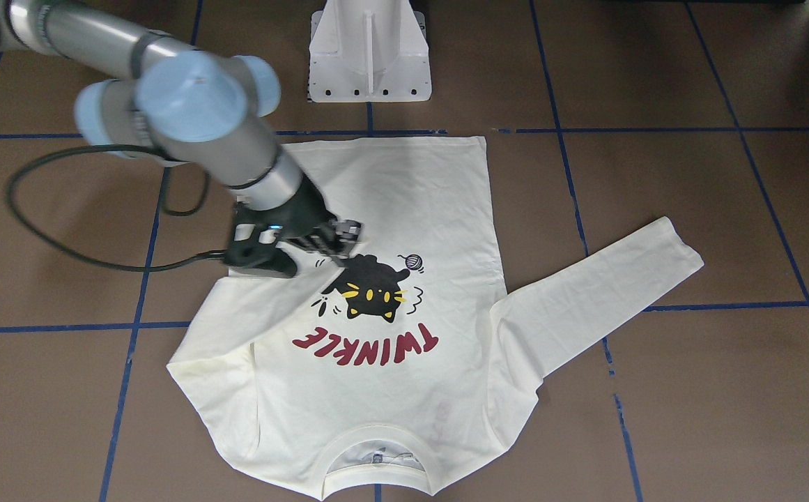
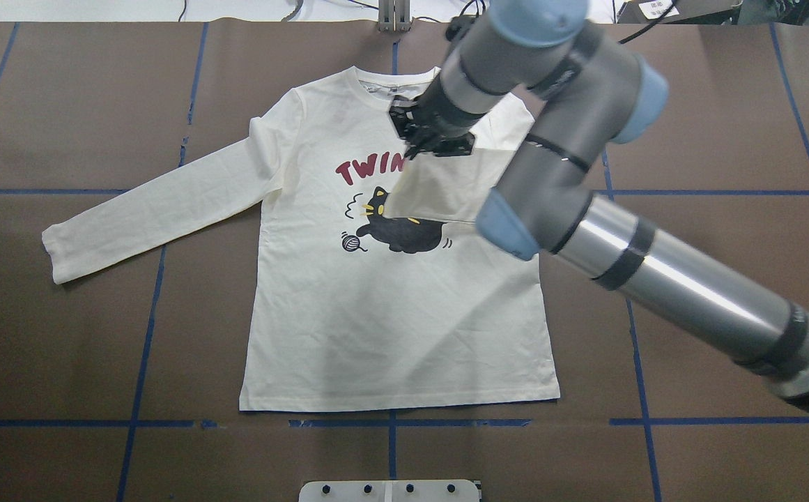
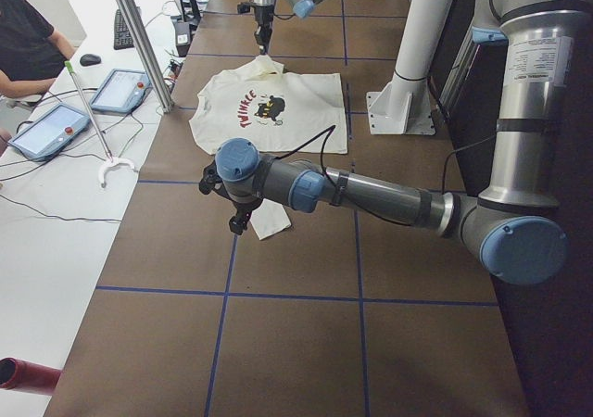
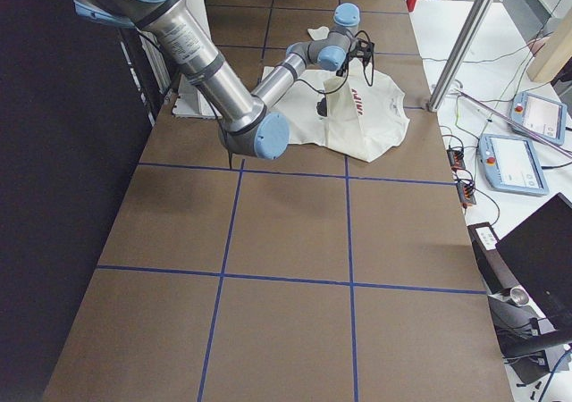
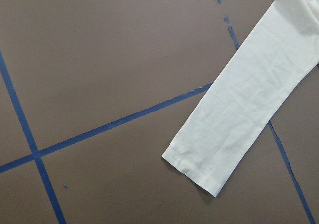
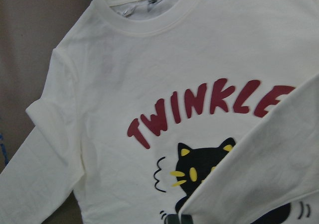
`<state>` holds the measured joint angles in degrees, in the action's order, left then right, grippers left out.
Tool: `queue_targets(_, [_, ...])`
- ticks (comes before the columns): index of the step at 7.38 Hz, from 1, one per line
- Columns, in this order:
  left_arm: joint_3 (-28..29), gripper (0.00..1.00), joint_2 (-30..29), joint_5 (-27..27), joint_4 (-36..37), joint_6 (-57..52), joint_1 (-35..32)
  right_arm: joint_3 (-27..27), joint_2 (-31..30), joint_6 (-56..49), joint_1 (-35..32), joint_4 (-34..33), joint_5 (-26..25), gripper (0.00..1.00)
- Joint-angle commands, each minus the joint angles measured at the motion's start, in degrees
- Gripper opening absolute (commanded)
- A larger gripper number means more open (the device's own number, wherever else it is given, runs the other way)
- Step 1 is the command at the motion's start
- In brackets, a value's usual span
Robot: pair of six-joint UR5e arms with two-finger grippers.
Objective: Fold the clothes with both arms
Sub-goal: 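Carry the sleeve cuff across the shirt front toward the other sleeve with the right gripper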
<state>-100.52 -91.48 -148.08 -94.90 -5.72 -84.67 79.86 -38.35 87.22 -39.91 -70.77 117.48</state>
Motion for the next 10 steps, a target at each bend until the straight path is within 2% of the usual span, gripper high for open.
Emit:
queue_targets(1, [0.5,1.00,0.0,0.1,0.0,-0.1,0.1,-12.5,9.1,1.9,9.6,9.5,-12.0,0.06])
queue_targets(2, [0.6,1.00,0.0,0.0,0.0,-0.1,0.1,-14.9,10.5,2.3,12.1,10.9,-17.1,0.24])
queue_targets(3, [0.5,1.00,0.0,0.0,0.0,0.0,0.1,-20.8,15.2,2.7,13.2,11.1,-18.8,0.23])
queue_targets(4, [0.5,1.00,0.0,0.1,0.0,0.3,0.2,-23.4,16.9,2.7,13.6,11.2,-20.3,0.86])
queue_targets(5, [0.3,1.00,-0.1,0.2,-0.1,1.8,1.5,-23.4,17.0,2.7,13.9,11.2,-22.2,0.99])
queue_targets(6, [-0.3,1.00,-0.4,0.5,-3.4,6.7,4.7,-21.0,16.6,6.0,13.4,11.0,-22.0,0.99])
queue_targets(7, [2.8,1.00,-0.6,1.9,-10.7,14.1,8.2,-13.8,11.5,8.9,10.8,10.2,-18.1,0.99])
queue_targets(9, [12.1,0.99,-1.2,12.7,-21.1,30.5,16.1,7.0,-8.0,8.2,2.1,6.9,-5.0,0.99])
queue_targets(10, [17.1,0.95,-3.4,13.4,-24.5,35.1,20.8,14.6,-17.2,8.1,-3.7,6.7,0.3,1.00])
